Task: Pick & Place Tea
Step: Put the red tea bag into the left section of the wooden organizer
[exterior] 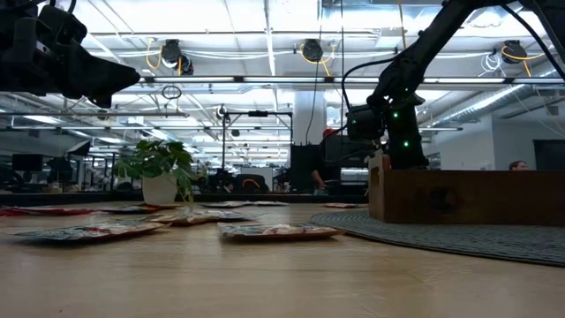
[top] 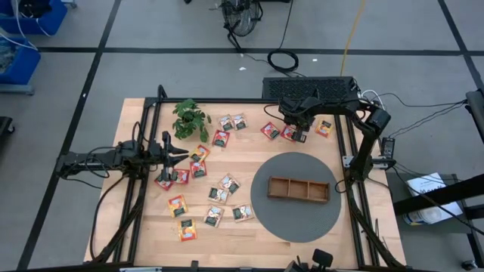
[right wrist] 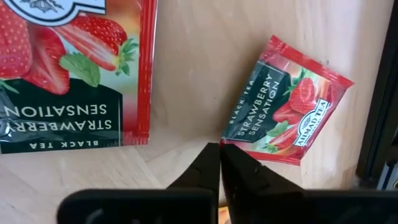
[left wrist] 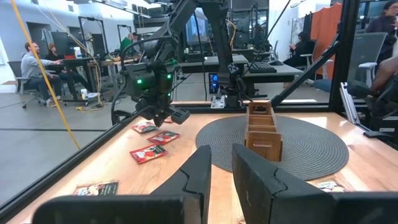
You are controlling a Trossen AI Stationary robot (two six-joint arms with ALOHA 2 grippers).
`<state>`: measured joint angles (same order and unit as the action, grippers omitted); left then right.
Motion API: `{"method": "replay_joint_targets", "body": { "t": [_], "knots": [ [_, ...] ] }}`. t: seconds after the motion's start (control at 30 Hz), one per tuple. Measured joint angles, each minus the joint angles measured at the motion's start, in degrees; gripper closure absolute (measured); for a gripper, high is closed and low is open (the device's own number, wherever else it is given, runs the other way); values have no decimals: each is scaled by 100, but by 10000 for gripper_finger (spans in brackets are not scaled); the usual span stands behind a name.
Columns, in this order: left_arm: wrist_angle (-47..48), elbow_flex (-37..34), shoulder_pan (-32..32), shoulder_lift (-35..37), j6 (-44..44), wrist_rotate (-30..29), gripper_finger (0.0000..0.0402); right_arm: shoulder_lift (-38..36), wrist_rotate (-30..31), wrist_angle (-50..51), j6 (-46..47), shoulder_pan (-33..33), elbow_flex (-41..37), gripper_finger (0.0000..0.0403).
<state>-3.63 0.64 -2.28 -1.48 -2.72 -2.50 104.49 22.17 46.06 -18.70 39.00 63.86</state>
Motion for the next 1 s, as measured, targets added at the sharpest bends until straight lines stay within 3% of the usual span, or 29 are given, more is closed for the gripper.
{"method": "replay_joint_targets", "body": {
  "t": [0.43,1.0],
  "knots": [
    [-1,0,0,0,0,-2,330,-146,63,7,-171,-105,0,403],
    [-1,2,0,0,0,-1,330,-1987,184,57,298,-530,4,403]
  ]
}}
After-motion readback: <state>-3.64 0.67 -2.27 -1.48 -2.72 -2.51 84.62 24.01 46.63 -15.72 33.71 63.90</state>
